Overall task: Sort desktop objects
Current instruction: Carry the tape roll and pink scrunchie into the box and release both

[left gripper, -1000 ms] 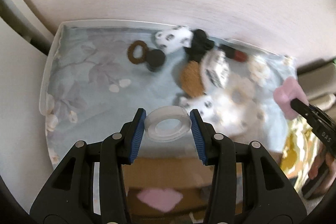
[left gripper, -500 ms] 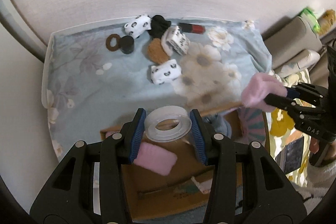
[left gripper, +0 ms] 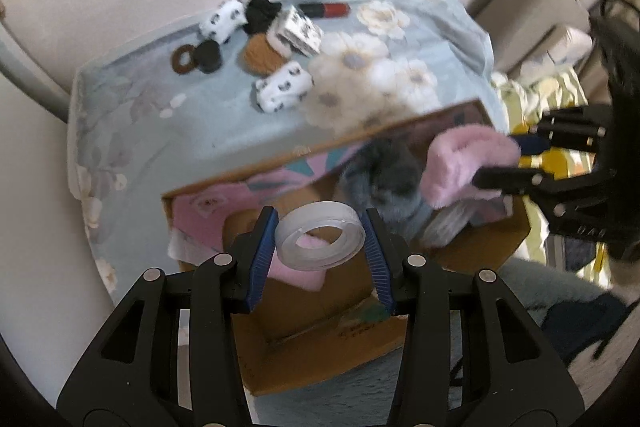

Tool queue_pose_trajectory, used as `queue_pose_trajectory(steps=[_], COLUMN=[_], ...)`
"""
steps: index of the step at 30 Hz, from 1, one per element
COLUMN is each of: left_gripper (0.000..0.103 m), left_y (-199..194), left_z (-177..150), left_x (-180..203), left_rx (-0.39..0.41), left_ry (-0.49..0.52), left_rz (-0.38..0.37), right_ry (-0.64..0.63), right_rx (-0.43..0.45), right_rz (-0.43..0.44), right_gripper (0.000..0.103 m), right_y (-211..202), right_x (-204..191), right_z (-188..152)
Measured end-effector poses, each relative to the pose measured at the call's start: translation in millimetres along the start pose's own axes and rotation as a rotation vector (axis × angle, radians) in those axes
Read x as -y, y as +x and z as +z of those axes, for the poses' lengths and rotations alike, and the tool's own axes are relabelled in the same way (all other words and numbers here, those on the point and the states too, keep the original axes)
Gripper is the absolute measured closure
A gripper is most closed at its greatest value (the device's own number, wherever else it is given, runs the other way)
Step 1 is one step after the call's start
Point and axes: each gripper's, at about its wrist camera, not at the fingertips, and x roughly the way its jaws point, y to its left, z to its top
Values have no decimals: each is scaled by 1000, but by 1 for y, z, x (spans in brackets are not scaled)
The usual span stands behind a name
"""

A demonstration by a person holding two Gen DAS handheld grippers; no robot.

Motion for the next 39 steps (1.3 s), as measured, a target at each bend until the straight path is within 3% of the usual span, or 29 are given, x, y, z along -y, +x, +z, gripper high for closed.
queue_pose_trajectory(steps=[12,14,15,16,17,18,19,23,26,39], left_gripper=[63,63,59,52,23,2,0,0,0,0], left_y=[28,30,30,30,30,30,29,26,27,8], left_z=[-14,-13,-13,-12,-12,-12,-12,-12,-12,-4], left_x=[9,12,13,14,15,15,16,15,12,14], left_rx=[-85,-97,-104,-110,-109,-105,-93,-81,-80,-29], left_ry=[24,32,37,40,39,39,38,41,35,54], left_rz=[1,7,12,16,20,26,30,44,49,67], right_ry=[11,2,-4,-7,-9,-8,-7,1,2,13], right_rx=[-72,-99,-118,-123,-128,-136,-137,-135,-133,-94], right_rz=[56,61,52,39,28,21,20,48,54,18], right_gripper=[78,72,68,54,36,26,17,15,1,1], right_y=[28,33,36,37,38,39,39,37,37,20], right_x=[0,0,0,1,2,3,4,6,6,12], right_z=[-13,-13,-12,-12,-12,-12,-12,-13,-13,-5])
